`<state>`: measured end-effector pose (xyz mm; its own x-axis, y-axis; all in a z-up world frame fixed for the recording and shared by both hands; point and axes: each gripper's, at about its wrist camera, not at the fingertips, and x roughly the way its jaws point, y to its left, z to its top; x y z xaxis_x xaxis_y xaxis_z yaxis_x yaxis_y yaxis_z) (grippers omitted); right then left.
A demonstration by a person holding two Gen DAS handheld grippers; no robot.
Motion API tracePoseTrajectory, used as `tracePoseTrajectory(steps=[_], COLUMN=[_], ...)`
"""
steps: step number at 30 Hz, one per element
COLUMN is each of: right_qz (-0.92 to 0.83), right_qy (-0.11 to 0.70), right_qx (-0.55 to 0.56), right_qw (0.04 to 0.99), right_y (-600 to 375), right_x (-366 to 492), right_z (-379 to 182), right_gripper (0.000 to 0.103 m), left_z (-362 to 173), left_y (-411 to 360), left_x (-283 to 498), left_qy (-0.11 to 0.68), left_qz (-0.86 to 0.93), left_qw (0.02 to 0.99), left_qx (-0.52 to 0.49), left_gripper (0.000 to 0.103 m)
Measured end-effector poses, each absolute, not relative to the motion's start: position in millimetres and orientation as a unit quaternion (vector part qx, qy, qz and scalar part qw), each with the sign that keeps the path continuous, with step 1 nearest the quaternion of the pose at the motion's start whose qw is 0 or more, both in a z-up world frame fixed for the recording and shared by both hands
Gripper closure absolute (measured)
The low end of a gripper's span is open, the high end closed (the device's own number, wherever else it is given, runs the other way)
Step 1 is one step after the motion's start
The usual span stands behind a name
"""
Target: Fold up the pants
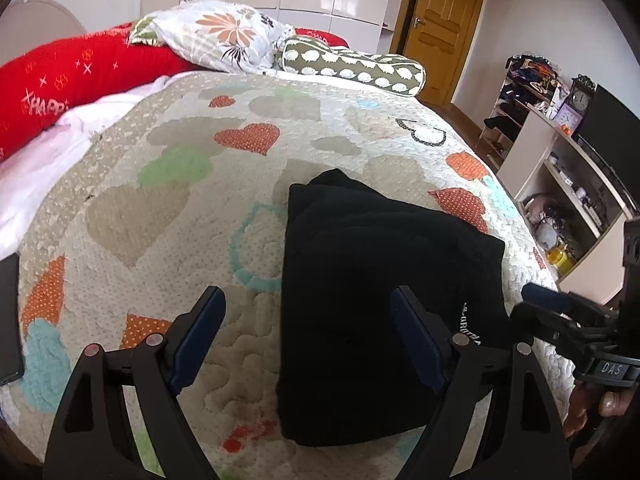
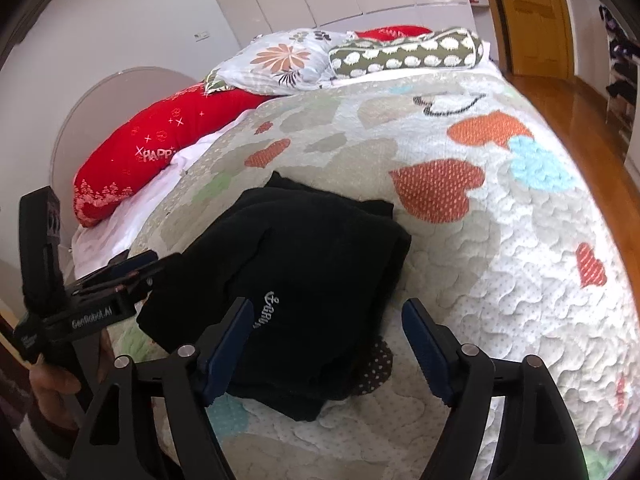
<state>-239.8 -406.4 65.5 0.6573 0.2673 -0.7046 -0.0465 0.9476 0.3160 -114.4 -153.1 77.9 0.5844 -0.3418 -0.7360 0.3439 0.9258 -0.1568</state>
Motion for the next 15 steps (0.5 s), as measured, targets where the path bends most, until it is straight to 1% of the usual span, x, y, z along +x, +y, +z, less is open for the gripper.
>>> tracePoseTrajectory(steps=[7,15], right_qz=[0.099,0.121], right_qy=[0.425,0.427], right_qx=[0.167,0.185], right_qw=[0.884,0.877], right_y=[-412,-409], right_x=[-235,-230], right_z=[47,36], right_gripper=[0.022,0.021], left_z=[70,61], left_y=[-141,-135], left_x=[-103,-94], left_qy=[0.428,0.452], left_qz=[-0.187,-0.217], left_qw=[0.884,0.864], left_qx=[-0.010,-0.045], left_gripper=[0.018,0.018])
